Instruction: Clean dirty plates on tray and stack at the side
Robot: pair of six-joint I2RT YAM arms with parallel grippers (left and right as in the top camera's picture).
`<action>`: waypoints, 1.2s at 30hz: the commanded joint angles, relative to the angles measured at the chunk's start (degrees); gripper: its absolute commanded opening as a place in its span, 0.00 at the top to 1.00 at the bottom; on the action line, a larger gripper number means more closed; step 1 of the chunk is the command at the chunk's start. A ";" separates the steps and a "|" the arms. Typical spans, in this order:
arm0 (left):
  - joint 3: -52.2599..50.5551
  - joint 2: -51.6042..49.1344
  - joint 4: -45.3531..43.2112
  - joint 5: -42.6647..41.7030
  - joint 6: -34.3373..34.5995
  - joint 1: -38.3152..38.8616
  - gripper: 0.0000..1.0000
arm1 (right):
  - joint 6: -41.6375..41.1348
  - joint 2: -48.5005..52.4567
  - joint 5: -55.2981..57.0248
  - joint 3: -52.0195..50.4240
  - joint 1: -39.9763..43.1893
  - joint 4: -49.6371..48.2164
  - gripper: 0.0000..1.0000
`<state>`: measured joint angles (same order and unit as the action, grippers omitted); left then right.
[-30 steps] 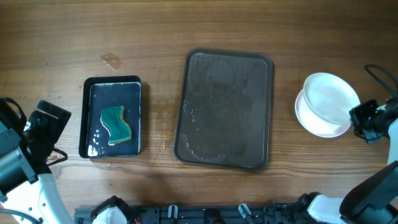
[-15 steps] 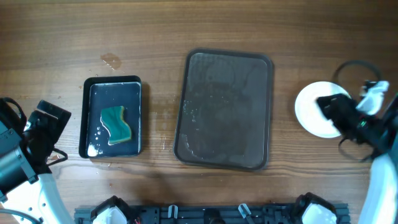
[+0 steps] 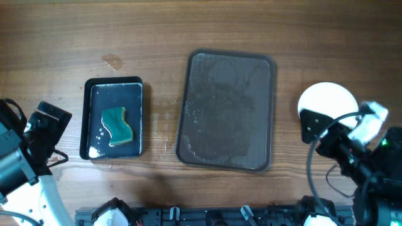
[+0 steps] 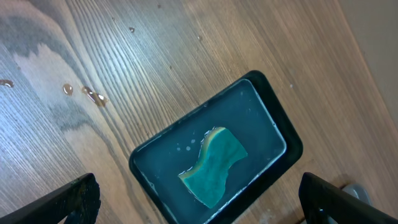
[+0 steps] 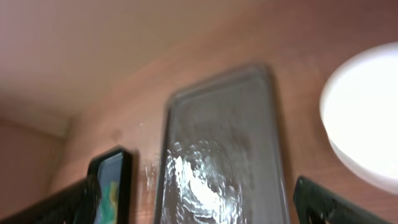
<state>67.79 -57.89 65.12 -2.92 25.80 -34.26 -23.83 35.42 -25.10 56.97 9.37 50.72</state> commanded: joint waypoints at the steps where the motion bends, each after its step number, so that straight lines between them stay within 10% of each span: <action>1: 0.90 0.46 -0.11 -0.02 0.33 -0.37 0.00 | 10.95 -3.39 4.48 -6.82 -8.52 -11.93 0.00; 19: 0.90 0.46 -0.09 -0.04 0.31 -0.37 0.00 | 9.01 -35.23 19.26 -54.10 -13.11 -47.10 0.00; 36: 0.90 0.46 -0.11 -0.02 0.33 -0.37 0.00 | 8.41 -34.84 22.21 -56.68 -13.05 -50.84 0.00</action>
<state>67.79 -57.84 65.14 -2.92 25.80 -34.26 -14.90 1.10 -3.97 0.36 -3.57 -0.05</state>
